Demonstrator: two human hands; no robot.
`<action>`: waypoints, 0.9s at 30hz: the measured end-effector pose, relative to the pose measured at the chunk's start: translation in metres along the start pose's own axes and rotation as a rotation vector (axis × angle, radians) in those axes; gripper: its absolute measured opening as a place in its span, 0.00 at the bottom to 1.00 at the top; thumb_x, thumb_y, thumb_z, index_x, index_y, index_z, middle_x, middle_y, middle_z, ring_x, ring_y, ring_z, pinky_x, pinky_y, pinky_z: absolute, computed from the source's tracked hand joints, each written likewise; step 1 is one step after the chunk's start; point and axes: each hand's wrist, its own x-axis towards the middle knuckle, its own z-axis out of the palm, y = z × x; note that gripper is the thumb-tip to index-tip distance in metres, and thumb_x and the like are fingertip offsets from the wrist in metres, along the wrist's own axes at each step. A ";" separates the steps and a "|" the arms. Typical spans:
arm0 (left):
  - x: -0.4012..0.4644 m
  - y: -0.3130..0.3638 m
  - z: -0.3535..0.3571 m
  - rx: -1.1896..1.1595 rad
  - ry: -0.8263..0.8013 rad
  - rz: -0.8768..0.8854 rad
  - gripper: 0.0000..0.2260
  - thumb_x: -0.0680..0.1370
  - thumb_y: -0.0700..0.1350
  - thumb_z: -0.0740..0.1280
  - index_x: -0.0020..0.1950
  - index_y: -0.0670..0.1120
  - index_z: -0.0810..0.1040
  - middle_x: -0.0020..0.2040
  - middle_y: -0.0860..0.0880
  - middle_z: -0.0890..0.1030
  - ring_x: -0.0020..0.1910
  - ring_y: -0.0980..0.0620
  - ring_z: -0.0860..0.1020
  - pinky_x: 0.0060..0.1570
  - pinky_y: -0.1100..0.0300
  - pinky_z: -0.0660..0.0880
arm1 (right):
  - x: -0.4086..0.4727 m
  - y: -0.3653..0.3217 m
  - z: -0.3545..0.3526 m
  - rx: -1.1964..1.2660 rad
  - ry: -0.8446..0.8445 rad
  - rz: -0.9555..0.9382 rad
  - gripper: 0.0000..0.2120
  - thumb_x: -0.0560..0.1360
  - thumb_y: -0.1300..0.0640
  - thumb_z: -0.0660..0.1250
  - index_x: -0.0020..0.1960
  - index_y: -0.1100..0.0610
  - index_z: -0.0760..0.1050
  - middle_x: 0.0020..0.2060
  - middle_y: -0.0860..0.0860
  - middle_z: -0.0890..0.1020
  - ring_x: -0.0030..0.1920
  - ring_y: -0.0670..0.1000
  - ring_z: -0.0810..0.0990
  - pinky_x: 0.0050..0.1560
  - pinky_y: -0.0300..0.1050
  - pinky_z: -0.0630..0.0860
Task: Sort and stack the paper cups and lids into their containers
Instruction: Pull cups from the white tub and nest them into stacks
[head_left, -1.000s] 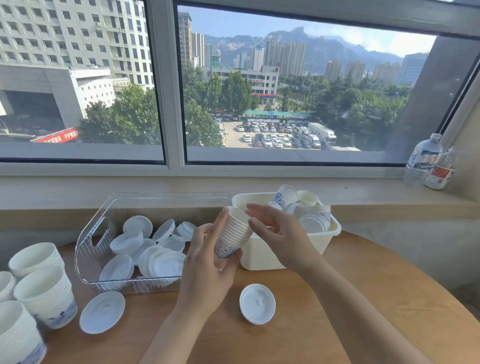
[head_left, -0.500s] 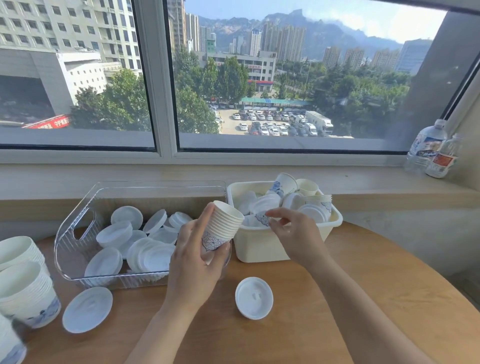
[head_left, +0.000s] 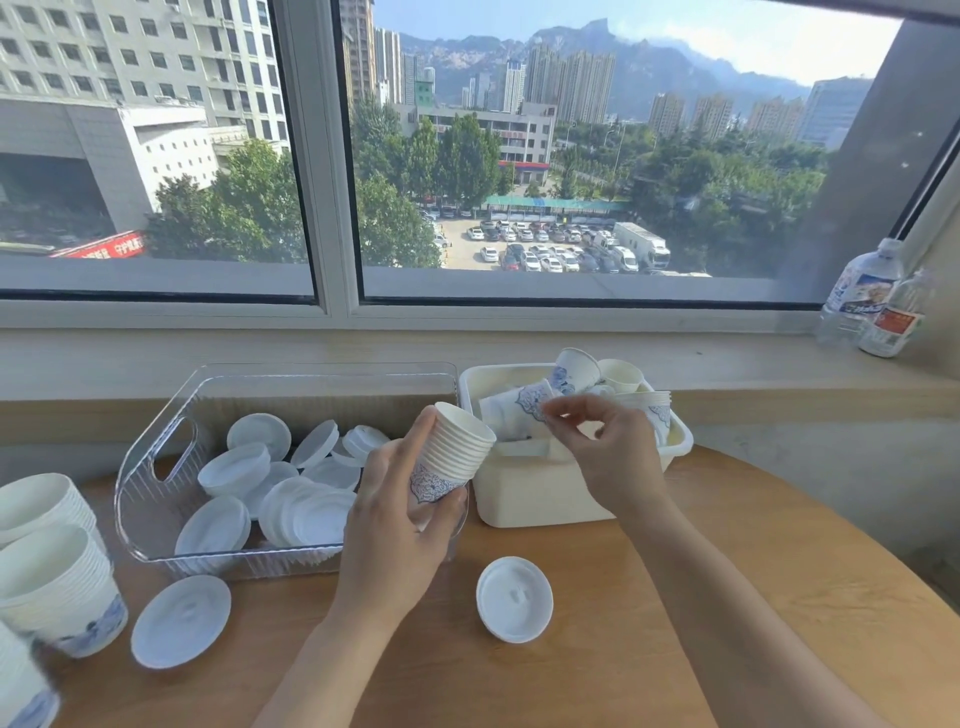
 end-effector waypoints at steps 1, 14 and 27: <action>0.000 0.000 -0.001 0.001 0.000 0.003 0.40 0.78 0.47 0.76 0.78 0.73 0.57 0.66 0.57 0.72 0.63 0.76 0.67 0.52 0.82 0.67 | -0.001 -0.003 0.000 0.041 0.020 -0.026 0.08 0.77 0.58 0.76 0.44 0.45 0.85 0.40 0.40 0.86 0.41 0.37 0.80 0.45 0.29 0.69; 0.004 0.008 0.004 -0.020 0.006 0.006 0.40 0.75 0.49 0.78 0.81 0.64 0.61 0.66 0.60 0.74 0.63 0.72 0.70 0.54 0.71 0.69 | -0.013 -0.020 0.003 0.021 -0.054 -0.270 0.11 0.78 0.62 0.74 0.53 0.46 0.84 0.47 0.35 0.86 0.51 0.39 0.83 0.51 0.30 0.70; 0.012 0.018 0.017 -0.011 0.013 0.043 0.43 0.74 0.47 0.79 0.80 0.67 0.59 0.62 0.69 0.72 0.61 0.70 0.72 0.54 0.77 0.67 | -0.010 -0.012 0.007 0.009 -0.185 -0.149 0.13 0.82 0.52 0.69 0.65 0.44 0.78 0.56 0.40 0.86 0.58 0.39 0.82 0.59 0.41 0.78</action>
